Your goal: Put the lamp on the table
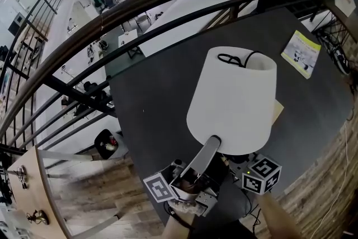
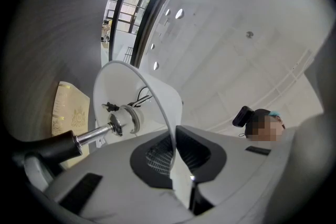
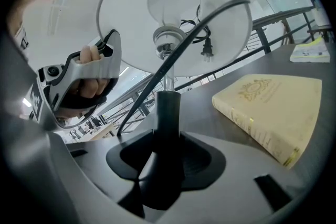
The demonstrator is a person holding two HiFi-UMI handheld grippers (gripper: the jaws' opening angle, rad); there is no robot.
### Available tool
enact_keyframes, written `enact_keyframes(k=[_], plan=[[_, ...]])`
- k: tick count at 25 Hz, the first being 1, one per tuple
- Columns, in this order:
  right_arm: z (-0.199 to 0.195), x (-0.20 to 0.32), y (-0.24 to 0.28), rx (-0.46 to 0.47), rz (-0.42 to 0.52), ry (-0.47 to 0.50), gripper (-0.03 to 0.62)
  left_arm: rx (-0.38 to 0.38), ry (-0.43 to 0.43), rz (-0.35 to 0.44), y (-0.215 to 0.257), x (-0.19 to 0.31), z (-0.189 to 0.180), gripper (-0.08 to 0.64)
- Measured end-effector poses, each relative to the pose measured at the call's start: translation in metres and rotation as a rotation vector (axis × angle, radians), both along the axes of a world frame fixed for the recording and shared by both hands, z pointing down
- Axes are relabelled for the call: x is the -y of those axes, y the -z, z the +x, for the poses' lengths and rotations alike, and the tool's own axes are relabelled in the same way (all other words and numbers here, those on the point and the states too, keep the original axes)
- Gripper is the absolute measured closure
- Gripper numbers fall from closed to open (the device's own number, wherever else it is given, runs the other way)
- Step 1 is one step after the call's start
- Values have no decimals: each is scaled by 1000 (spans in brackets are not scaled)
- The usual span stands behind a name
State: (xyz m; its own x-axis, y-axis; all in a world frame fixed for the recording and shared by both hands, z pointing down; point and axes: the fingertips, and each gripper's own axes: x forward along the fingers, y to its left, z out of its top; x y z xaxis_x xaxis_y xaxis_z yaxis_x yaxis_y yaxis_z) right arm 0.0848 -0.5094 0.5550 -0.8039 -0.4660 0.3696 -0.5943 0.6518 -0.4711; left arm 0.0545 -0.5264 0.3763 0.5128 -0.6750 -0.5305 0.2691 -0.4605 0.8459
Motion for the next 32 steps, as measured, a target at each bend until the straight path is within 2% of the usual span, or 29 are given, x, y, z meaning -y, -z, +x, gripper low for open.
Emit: enact_keyframes(k=[14, 26, 29, 32], plan=[[-2, -5, 3, -26, 89, 26, 410, -3, 28, 23, 2, -9, -5, 528], [3, -20, 0, -12, 100, -29, 404, -7, 34, 57, 0, -31, -6, 529], [12, -24, -3, -25, 97, -63, 355, -4, 30, 74, 0, -38, -2, 529], [23, -31, -5, -35, 97, -96, 351, -3, 31, 89, 0, -45, 2, 529]])
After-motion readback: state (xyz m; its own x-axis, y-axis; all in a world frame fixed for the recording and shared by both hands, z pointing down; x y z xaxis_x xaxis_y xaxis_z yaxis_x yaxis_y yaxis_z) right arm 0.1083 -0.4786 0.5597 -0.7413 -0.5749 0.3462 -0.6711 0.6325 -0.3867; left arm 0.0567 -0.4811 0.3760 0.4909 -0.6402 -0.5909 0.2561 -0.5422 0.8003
